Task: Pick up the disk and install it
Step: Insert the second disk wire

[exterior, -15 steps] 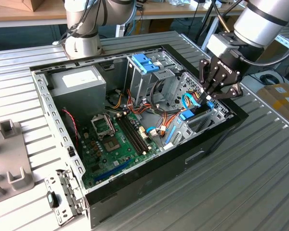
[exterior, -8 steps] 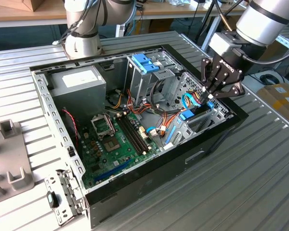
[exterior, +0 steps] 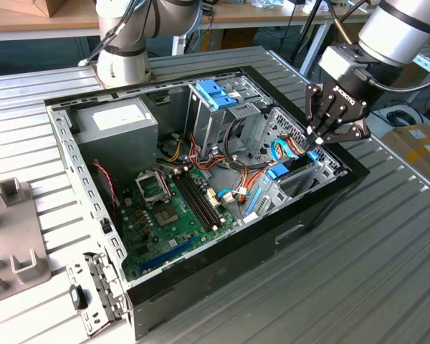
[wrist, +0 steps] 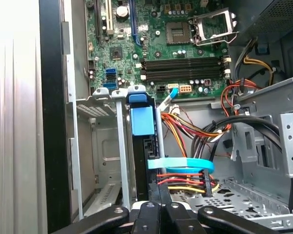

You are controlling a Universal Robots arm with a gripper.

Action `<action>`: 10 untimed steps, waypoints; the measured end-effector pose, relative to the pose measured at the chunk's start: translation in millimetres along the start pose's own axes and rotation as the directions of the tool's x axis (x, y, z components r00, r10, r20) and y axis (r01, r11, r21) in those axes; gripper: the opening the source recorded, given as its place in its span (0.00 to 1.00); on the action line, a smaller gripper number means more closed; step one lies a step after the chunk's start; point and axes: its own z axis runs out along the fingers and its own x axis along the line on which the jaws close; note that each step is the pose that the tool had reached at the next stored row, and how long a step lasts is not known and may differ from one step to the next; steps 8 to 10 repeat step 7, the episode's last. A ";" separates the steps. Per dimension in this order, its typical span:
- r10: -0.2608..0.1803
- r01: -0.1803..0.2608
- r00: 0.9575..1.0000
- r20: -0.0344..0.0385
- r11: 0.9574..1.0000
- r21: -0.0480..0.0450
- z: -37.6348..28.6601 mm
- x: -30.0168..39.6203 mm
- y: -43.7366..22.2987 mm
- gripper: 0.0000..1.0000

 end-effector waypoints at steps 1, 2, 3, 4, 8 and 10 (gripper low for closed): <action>0.000 0.000 1.000 0.000 1.000 0.000 -0.4 0.0 -0.4 0.10; 0.000 0.000 1.000 0.000 1.000 0.000 -0.5 -0.1 -0.6 0.10; 0.000 0.000 1.000 0.000 1.000 0.000 -0.5 -0.1 -0.6 0.10; 0.000 0.000 1.000 0.000 1.000 0.000 -0.5 -0.1 -0.8 0.10; 0.000 0.000 1.000 0.000 1.000 0.000 -0.5 -0.1 -0.9 0.10; 0.000 0.000 1.000 0.000 1.000 0.000 -0.5 -0.1 -0.9 0.10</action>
